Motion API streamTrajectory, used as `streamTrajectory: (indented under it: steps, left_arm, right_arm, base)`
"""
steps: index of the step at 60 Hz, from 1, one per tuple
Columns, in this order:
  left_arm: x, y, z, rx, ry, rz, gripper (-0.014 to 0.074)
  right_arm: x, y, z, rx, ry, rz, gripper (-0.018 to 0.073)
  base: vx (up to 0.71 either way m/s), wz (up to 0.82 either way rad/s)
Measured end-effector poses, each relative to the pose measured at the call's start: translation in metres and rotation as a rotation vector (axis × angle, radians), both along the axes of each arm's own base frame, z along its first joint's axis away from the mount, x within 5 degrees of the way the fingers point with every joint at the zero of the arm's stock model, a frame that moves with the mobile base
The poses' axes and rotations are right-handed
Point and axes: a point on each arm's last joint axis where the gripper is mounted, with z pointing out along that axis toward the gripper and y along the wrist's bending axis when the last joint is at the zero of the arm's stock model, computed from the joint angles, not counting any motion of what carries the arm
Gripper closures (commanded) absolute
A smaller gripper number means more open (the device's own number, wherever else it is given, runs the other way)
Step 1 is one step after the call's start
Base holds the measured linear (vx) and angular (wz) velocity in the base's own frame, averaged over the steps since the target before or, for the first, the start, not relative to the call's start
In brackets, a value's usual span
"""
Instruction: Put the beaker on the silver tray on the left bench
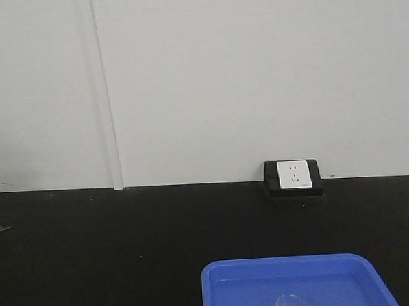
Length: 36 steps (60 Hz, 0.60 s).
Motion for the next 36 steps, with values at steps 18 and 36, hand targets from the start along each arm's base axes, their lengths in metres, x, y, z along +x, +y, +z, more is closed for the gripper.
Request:
streamTrajectory:
  steps: [18, 36]
  left_arm:
    - [0.0, 0.0, 0.0, 0.0, 0.0, 0.0, 0.0595]
    - [0.0, 0.0, 0.0, 0.0, 0.0, 0.0, 0.0595]
  right_arm:
    - [0.0, 0.0, 0.0, 0.0, 0.0, 0.0, 0.0571]
    - [0.0, 0.0, 0.0, 0.0, 0.0, 0.0, 0.0571]
  base:
    - [0.0, 0.0]
    - [0.0, 0.0]
